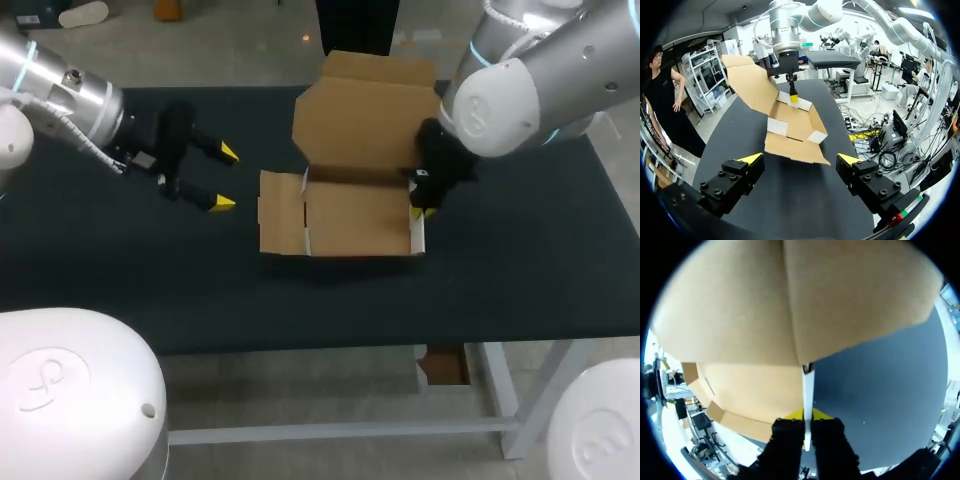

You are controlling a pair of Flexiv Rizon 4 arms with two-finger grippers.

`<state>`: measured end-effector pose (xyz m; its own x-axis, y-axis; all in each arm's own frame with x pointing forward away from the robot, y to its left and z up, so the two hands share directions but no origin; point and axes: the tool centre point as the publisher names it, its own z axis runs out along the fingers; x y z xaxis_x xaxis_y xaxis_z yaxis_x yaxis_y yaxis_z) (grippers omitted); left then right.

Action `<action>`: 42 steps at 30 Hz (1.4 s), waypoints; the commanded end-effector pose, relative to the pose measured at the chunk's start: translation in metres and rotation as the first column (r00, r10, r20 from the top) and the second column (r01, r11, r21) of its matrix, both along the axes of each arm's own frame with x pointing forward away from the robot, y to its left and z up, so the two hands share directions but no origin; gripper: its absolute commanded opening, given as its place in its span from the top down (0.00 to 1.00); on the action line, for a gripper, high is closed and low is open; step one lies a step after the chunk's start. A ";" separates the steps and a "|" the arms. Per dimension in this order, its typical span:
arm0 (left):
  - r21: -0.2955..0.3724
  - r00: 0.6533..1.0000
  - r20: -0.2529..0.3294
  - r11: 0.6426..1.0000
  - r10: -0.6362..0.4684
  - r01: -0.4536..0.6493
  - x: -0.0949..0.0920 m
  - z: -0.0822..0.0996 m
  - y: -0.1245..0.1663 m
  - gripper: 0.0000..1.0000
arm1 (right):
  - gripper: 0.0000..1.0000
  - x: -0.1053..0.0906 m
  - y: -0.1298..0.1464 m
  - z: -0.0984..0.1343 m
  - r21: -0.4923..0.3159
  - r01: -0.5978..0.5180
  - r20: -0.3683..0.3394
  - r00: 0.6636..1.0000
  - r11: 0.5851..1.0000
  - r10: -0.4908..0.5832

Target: Assemble the packaging by folding the flat box into shape, placing the metal phone stand inside, and closing the box properly

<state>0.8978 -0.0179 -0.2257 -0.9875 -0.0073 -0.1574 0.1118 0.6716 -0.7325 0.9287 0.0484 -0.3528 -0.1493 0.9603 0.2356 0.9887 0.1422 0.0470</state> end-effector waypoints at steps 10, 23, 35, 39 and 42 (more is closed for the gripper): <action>0.001 1.000 -0.009 1.000 -0.010 0.010 0.003 0.003 0.004 0.00 | 1.00 0.003 0.013 -0.018 -0.095 0.002 -0.156 0.988 0.996 -0.017; 0.001 1.000 -0.009 1.000 -0.010 0.010 0.003 0.003 0.004 0.00 | 1.00 -0.006 0.010 -0.030 -0.118 -0.035 -0.346 0.938 0.992 -0.008; 0.001 1.000 -0.009 1.000 -0.010 0.010 0.003 0.003 0.004 0.00 | 1.00 -0.008 0.010 -0.036 -0.110 -0.053 -0.398 0.917 0.993 0.005; 0.001 1.000 -0.009 1.000 -0.010 0.010 0.003 0.003 0.004 0.00 | 1.00 -0.008 0.012 -0.038 -0.130 -0.061 -0.407 0.913 0.990 0.003; 0.001 1.000 -0.009 1.000 -0.010 0.010 0.003 0.003 0.004 0.00 | 1.00 -0.007 0.013 -0.039 -0.138 -0.066 -0.410 0.912 0.988 0.004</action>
<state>0.9007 -0.0149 -0.2242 -0.9883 -0.0006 -0.1524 0.1129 0.6687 -0.7349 0.9172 0.0563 -0.3912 -0.1008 0.9837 0.1487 0.9382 0.1437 -0.3148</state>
